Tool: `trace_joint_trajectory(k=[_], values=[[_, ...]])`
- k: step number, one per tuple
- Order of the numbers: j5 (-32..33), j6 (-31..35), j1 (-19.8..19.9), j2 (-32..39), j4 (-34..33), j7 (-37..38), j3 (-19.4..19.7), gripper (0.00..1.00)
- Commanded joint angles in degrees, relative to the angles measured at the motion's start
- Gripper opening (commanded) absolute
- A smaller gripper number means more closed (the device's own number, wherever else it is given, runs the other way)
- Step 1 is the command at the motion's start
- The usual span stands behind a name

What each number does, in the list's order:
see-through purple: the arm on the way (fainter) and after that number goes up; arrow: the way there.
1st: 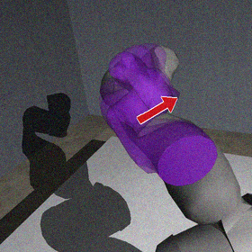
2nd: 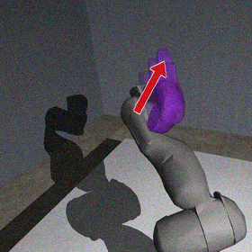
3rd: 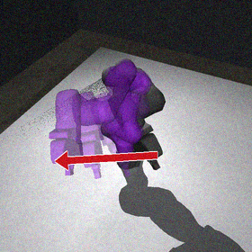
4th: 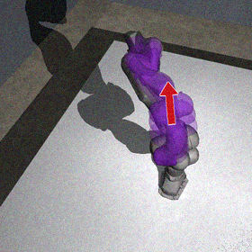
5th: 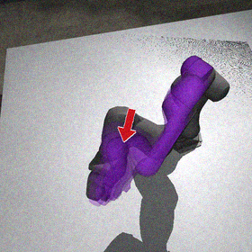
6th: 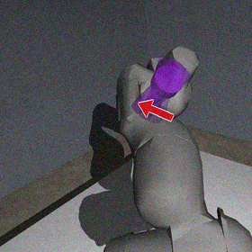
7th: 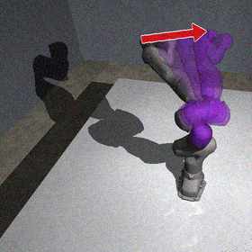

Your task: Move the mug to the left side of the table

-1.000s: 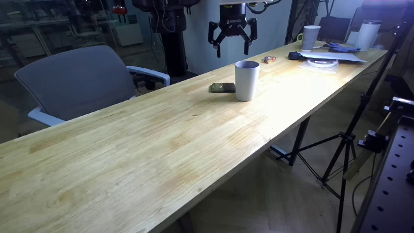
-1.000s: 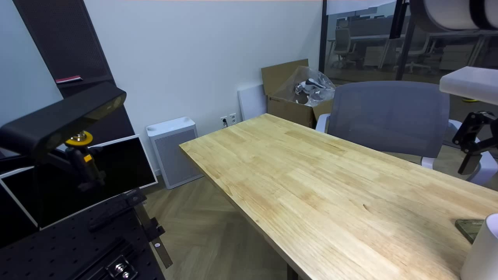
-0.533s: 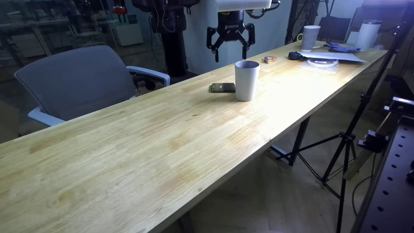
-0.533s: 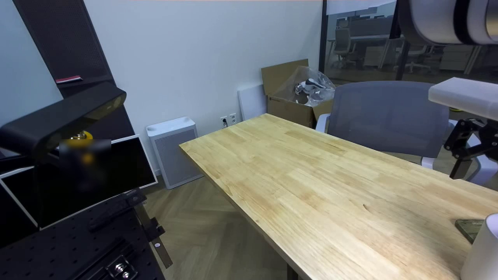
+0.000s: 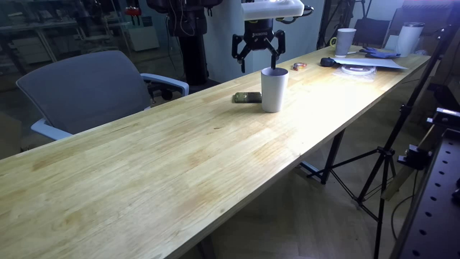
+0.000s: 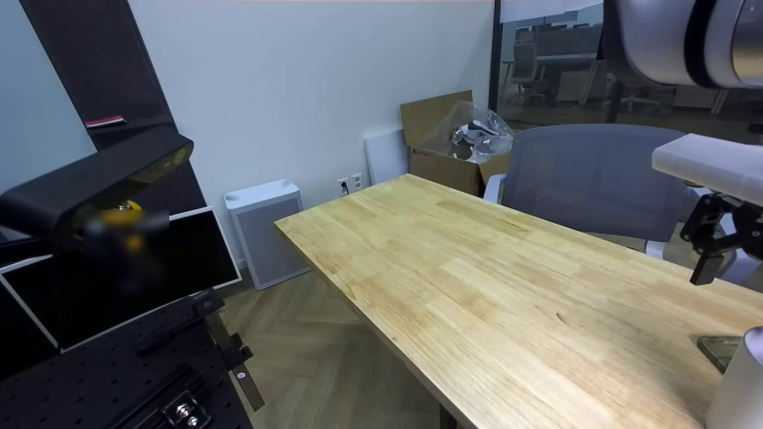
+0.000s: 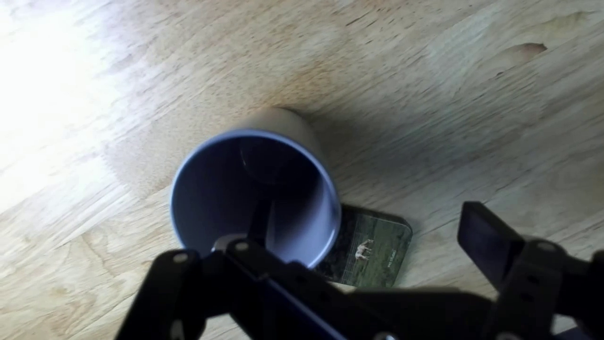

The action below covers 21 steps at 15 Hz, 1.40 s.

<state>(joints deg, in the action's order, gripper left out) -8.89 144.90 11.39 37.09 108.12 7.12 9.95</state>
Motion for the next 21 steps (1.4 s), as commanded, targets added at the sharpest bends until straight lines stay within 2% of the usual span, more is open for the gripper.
trace_joint_trajectory(k=[1, 21], values=[[0.21, 1.8, -0.09, -0.45, 1.4, 1.6, 0.22, 1.0], [-0.01, 4.61, 2.03, 4.24, -0.83, 0.76, 0.15, 1.0]])
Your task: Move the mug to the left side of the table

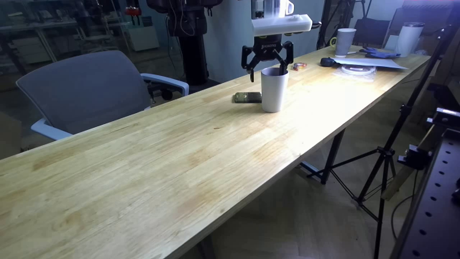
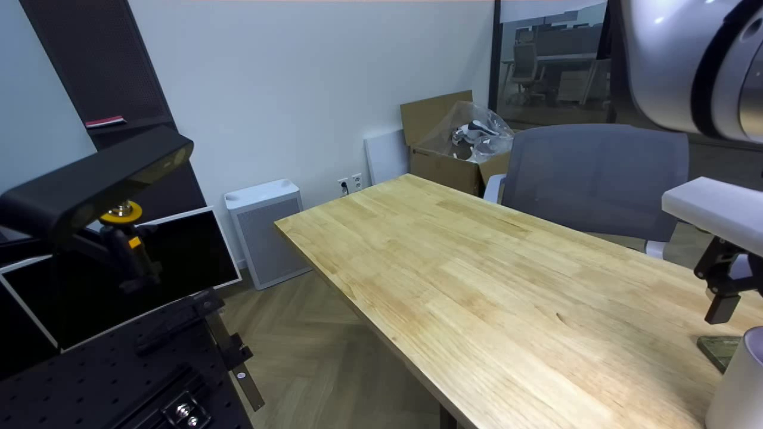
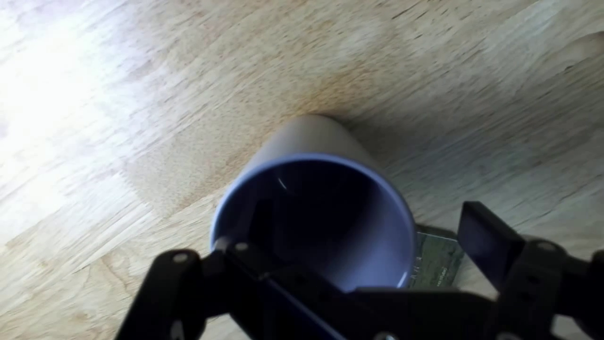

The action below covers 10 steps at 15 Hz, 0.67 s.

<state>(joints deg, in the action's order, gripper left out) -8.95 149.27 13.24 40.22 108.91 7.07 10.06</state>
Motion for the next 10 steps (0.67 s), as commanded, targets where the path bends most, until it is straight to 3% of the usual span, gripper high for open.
trace_joint_trajectory(k=[1, 3, 4, 5, 10], values=[[0.06, 0.27, 0.17, 1.29, -1.76, 0.86, 0.06, 1.0], [0.27, 0.37, -0.05, 1.63, -1.95, 1.04, 0.25, 1.0], [0.4, 0.59, -0.2, 1.81, -2.0, 1.19, 0.4, 0.75], [0.43, 0.66, -0.24, 1.93, -2.07, 1.29, 0.48, 0.74], [0.31, 0.21, 0.11, 2.14, -2.69, 1.58, 1.11, 0.39]])
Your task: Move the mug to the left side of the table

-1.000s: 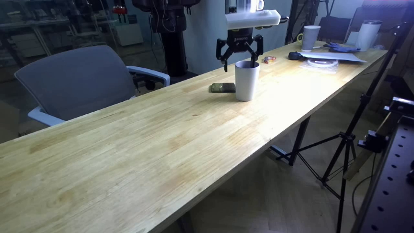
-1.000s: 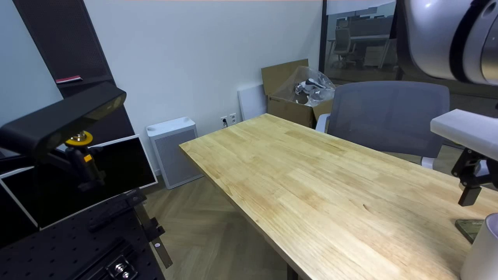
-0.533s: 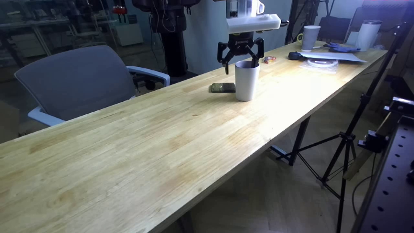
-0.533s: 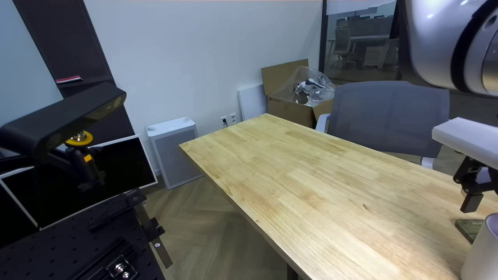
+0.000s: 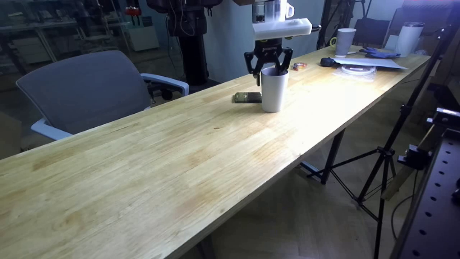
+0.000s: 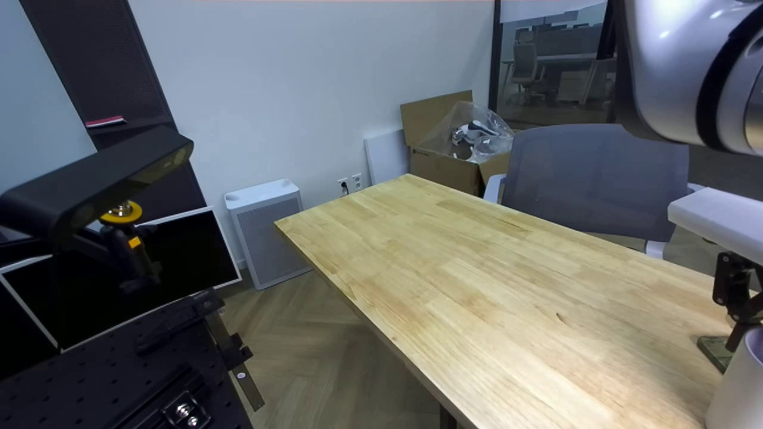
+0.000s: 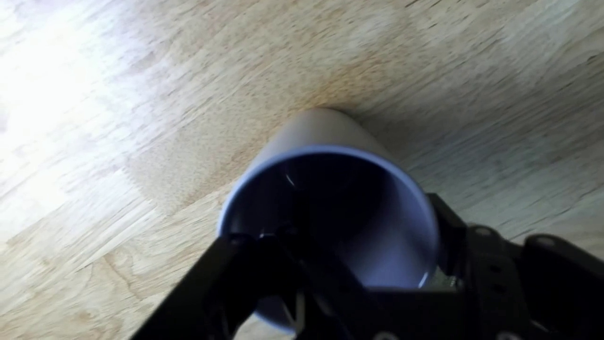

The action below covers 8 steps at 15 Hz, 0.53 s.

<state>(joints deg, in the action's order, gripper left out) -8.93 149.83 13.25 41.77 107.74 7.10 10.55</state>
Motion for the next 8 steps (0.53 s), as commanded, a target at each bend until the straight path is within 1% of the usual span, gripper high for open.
trace_joint_trajectory(k=[1, 3, 5, 6, 8], values=[[0.44, -0.13, -0.03, 0.6, -1.52, 1.87, 1.07, 0.31], [0.61, -0.05, -0.26, 0.53, -1.57, 2.52, 1.74, 0.19], [0.79, -0.03, -0.56, 0.32, -1.54, 3.46, 2.57, 0.05], [0.77, -0.22, -0.57, 0.21, -1.59, 3.8, 2.88, 0.01], [0.47, -0.85, -0.15, -0.01, -1.75, 4.2, 3.18, 0.0]])
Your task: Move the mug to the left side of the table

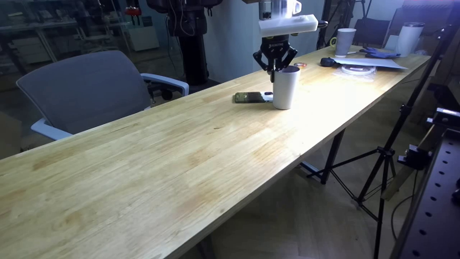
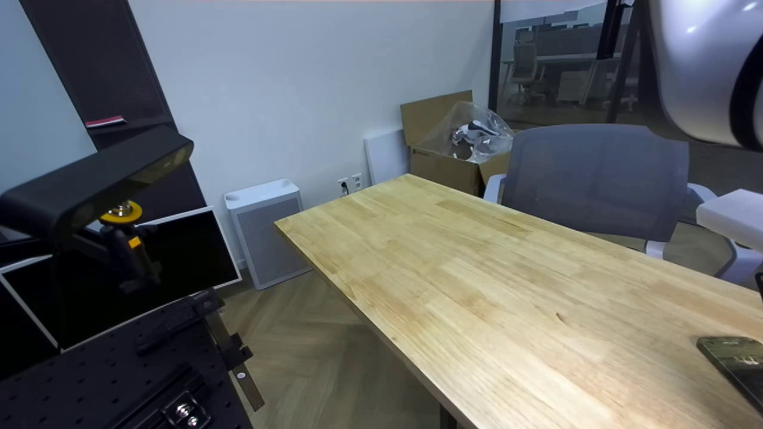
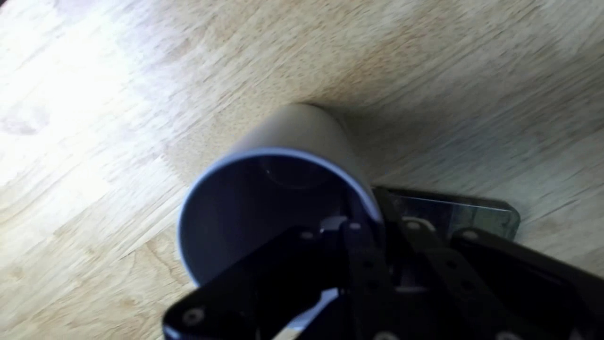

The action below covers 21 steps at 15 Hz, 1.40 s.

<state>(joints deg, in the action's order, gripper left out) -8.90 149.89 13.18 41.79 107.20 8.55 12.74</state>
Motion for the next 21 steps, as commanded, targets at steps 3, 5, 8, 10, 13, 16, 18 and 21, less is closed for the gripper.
trace_joint_trajectory(k=[3, 5, 8, 10, 13, 16, 18, 21], values=[[0.58, -1.27, -0.2, -0.46, -0.92, 3.71, 1.9, 0.02], [0.68, -1.21, -0.49, -1.12, -0.76, 4.46, 2.43, 0.02], [0.7, -1.47, -0.96, -3.19, -0.64, 4.83, 2.57, 0.02], [1.02, -1.6, -1.73, -4.81, -0.87, 5.16, 2.49, 0.02], [1.7, -1.91, -3.53, -7.71, -0.74, 5.36, 2.1, 0.02], [2.97, -2.23, -6.73, -9.99, -0.49, 7.79, 2.42, 0.02], [3.97, -2.5, -9.34, -10.75, -0.67, 11.79, 2.98, 0.02], [6.1, -2.89, -13.68, -10.47, -1.68, 20.54, 4.65, 0.02]])
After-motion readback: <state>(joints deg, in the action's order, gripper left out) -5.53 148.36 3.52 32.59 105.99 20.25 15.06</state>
